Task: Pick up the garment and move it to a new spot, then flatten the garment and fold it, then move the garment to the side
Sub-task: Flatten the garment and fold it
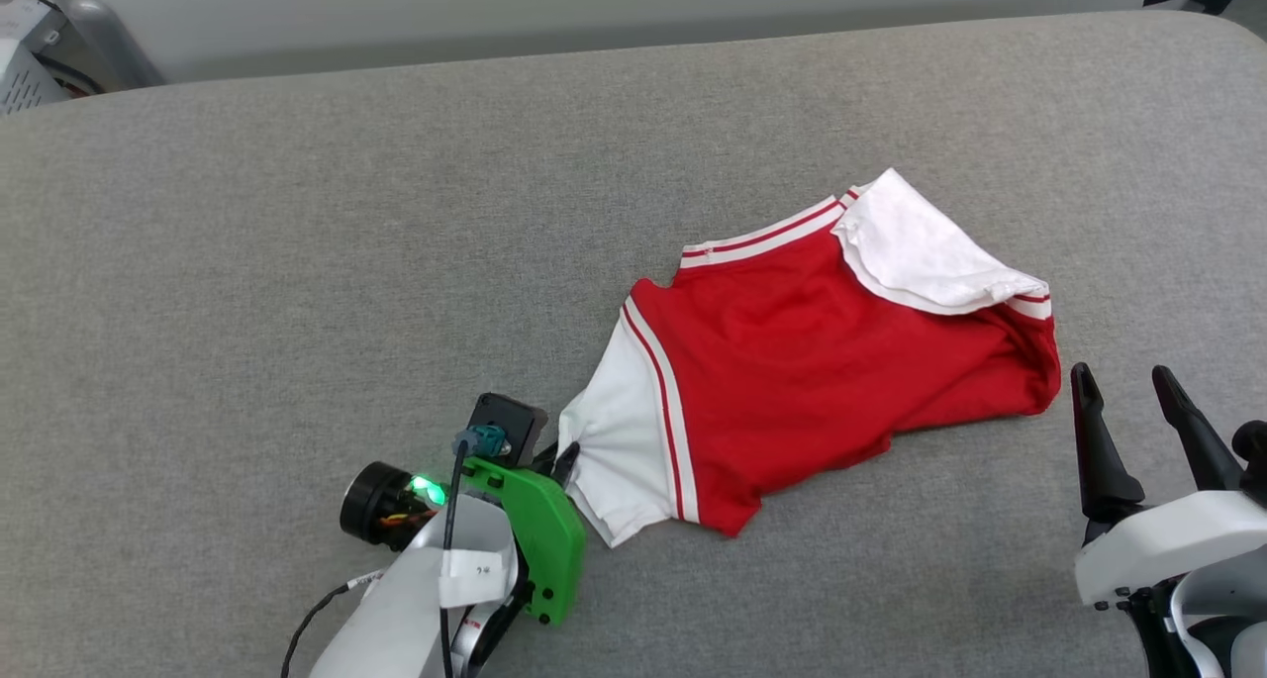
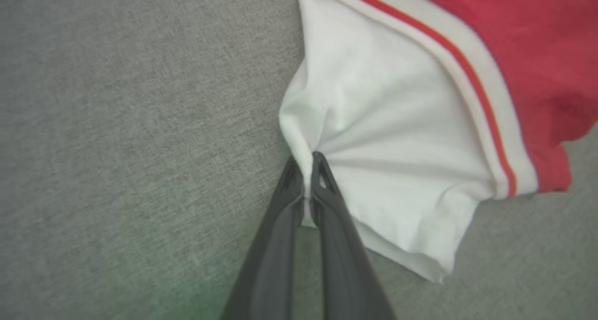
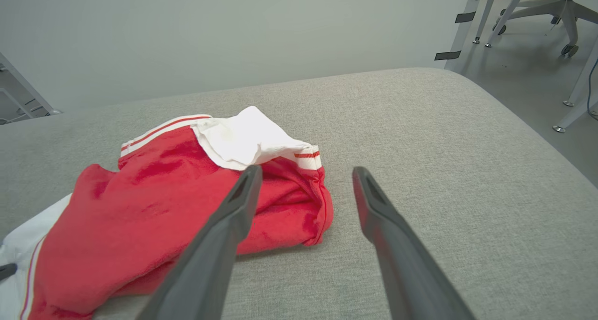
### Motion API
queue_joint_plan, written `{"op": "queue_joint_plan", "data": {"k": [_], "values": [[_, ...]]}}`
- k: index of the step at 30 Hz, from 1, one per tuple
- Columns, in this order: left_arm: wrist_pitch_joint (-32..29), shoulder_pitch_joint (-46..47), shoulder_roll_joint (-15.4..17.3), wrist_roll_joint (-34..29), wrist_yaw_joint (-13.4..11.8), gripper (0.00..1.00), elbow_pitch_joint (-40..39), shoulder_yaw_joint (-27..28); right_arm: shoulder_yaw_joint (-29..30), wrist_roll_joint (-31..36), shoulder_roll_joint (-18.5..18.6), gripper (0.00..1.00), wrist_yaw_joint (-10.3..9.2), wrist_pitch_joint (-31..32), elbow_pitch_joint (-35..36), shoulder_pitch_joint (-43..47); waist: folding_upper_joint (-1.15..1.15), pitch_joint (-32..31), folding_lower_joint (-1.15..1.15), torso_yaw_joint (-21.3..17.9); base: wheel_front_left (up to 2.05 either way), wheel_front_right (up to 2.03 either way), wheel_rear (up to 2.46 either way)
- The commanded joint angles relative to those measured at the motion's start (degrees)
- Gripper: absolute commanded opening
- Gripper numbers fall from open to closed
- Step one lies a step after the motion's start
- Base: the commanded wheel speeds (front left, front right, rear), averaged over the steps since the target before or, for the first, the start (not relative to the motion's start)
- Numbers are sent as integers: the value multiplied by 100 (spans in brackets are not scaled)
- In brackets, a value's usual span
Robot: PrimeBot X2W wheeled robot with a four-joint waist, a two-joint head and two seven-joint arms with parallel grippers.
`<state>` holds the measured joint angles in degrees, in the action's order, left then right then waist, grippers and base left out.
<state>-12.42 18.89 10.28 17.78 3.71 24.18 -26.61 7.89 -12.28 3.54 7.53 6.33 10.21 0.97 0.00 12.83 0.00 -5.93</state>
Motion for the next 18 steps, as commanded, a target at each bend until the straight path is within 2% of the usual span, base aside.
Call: {"op": "queue_joint_plan", "data": {"k": [1, 7, 10, 14, 18], "values": [[60, -48, 72, 43, -72, 0, 114, 60, 6, 31, -22, 100, -4, 9, -25, -75, 0, -106, 0, 100, 0, 0, 0], [677, 23, 111, 169, -218, 0, -281, 368, -21, 23, -30, 100, -4, 46, -140, -32, 0, -375, 0, 322, 0, 0, 0], [1024, 92, 269, 198, -341, 0, -563, 623, -71, 11, -37, 100, -4, 78, -194, -6, 0, -482, 0, 408, 0, 0, 0], [1159, 56, 450, 325, -461, 0, -697, 918, -100, 6, -44, 100, -4, 109, -254, 13, 0, -495, 0, 449, 0, 0, 0], [1019, -127, 619, 476, -542, 0, -556, 1109, -96, 28, -51, 100, -4, 148, -332, 36, 0, -448, 0, 461, 0, 0, 0]]}}
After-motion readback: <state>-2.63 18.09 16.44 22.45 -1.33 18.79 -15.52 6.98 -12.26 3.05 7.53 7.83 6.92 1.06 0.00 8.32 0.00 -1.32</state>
